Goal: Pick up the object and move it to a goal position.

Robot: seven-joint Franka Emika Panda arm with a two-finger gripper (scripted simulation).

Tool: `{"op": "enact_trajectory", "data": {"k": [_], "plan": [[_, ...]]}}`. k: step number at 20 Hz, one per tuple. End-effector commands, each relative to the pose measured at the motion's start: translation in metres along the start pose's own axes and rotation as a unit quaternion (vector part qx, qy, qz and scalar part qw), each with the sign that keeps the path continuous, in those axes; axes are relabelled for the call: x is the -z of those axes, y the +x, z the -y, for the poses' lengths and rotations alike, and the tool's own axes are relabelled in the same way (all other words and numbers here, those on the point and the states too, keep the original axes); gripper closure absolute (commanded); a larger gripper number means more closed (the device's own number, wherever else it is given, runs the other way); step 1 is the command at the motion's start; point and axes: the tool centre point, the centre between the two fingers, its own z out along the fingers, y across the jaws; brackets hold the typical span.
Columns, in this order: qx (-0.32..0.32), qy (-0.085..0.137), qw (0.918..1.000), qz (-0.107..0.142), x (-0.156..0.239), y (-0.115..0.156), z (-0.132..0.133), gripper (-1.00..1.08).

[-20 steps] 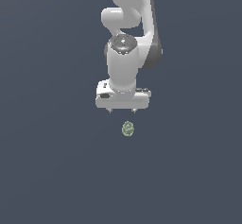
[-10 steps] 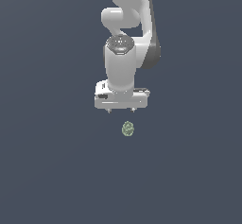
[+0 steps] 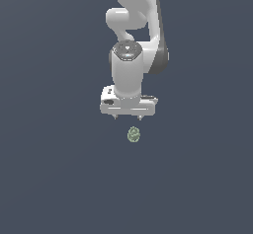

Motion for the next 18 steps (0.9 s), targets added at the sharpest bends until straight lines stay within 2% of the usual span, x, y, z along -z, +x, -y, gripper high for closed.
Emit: {"op": "enact_trajectory", "data": {"k": [1, 9, 18], "plan": [[-0.018, 0.0, 0.9998, 0.0, -0.004, 0.001, 0.002, -0.92], [-0.103, 0.0, 0.9947, 0.001, -0.025, 0.004, 0.011, -0.92], [-0.212, -0.002, 0.9773, 0.002, -0.051, 0.006, 0.022, -0.92]]}}
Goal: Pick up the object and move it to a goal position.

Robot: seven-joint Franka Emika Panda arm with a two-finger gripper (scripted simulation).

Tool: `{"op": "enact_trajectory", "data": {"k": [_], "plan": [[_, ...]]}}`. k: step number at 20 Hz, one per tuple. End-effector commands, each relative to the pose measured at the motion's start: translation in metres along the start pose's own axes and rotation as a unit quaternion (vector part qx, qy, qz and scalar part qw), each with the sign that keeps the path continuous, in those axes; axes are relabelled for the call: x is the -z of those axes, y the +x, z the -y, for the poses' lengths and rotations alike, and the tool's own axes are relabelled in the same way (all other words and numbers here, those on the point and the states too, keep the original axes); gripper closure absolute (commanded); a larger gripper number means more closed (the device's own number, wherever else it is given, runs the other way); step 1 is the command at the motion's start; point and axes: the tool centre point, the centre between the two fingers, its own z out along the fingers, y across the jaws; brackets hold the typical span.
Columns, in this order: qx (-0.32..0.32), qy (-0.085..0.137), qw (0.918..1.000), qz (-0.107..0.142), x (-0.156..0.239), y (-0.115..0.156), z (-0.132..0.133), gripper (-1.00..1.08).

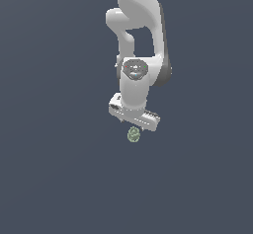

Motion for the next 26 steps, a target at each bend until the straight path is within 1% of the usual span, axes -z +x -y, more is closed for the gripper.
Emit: {"op": "enact_trajectory", "data": {"k": [1, 6, 12, 20, 26], "plan": [[-0.029, -0.001, 0.9996, 0.0, -0.007, 0.0, 0.003, -0.92], [-0.072, -0.002, 0.9974, -0.001, -0.017, -0.001, 0.007, -0.92], [-0.102, -0.003, 0.9948, -0.001, -0.024, -0.002, 0.01, -0.92], [-0.108, -0.003, 0.9942, -0.001, -0.027, -0.003, 0.01, -0.92], [-0.109, -0.003, 0.9941, -0.001, -0.051, -0.003, 0.01, -0.92]]}}
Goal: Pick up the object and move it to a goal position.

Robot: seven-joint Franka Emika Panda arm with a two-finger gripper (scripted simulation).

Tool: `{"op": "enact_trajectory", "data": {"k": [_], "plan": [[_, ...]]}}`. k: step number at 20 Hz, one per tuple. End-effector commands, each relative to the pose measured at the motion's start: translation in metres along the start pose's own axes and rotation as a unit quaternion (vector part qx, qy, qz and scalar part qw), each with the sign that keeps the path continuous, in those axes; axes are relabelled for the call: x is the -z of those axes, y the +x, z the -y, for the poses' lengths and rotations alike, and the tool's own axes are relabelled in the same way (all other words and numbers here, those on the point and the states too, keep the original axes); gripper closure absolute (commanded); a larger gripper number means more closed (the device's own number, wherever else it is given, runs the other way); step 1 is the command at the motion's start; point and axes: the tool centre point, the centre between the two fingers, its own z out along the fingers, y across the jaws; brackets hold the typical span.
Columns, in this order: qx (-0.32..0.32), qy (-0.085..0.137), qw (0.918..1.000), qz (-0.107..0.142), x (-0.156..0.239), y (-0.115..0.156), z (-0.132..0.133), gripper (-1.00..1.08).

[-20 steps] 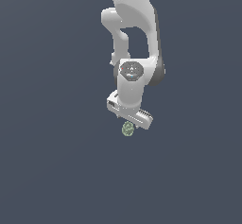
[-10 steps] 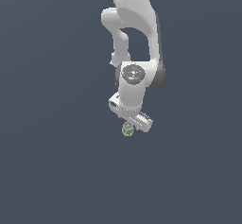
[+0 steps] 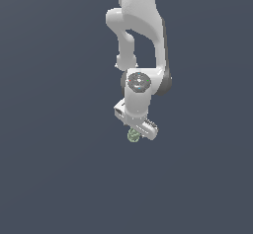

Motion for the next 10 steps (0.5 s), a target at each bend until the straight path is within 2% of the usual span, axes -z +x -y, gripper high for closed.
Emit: {"op": "enact_trajectory", "data": {"k": [1, 9, 10], "plan": [[-0.001, 0.0, 1.0, 0.0, -0.014, -0.001, -0.001, -0.92], [-0.002, 0.0, 1.0, 0.0, -0.034, 0.0, 0.0, -0.92], [-0.002, 0.0, 1.0, 0.0, -0.034, 0.0, 0.0, 1.08]]}}
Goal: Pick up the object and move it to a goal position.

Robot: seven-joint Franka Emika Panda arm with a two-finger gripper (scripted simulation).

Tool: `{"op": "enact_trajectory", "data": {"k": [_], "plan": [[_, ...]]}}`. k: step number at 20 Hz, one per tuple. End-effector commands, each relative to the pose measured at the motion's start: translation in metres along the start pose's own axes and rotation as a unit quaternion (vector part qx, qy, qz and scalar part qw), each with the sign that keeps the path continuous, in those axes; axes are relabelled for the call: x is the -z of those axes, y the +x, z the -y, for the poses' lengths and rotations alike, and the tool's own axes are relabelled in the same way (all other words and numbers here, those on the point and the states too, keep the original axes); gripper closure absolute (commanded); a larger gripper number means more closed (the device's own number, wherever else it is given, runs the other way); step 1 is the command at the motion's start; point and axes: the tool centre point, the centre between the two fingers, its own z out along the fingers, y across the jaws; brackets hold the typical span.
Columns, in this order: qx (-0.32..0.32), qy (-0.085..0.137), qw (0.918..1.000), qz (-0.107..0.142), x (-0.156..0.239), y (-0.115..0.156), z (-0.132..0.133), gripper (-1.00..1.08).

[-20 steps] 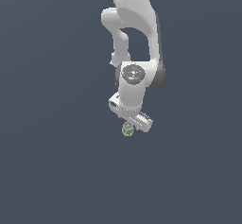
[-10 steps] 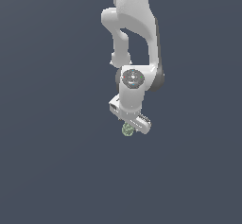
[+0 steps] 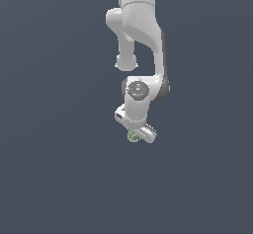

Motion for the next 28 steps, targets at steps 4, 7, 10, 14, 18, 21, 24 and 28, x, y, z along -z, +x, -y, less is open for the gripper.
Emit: {"op": "enact_trajectory", "data": {"k": [4, 7, 10, 14, 18, 21, 24, 28], "plan": [[0.0, 0.0, 1.0, 0.0, -0.001, 0.0, 0.0, 1.08], [0.0, 0.0, 1.0, 0.0, -0.001, 0.0, 0.0, 1.08], [0.0, 0.001, 1.0, -0.001, 0.0, 0.001, 0.001, 1.08], [0.0, 0.001, 1.0, -0.001, 0.005, 0.002, 0.0, 1.08], [0.0, 0.001, 1.0, -0.001, 0.021, 0.007, -0.001, 1.08], [0.0, 0.001, 1.0, -0.001, 0.04, 0.013, -0.003, 1.08], [0.0, 0.0, 1.0, -0.001, 0.063, 0.02, -0.005, 1.08], [0.0, 0.0, 1.0, -0.001, 0.101, 0.032, -0.008, 1.08]]}}
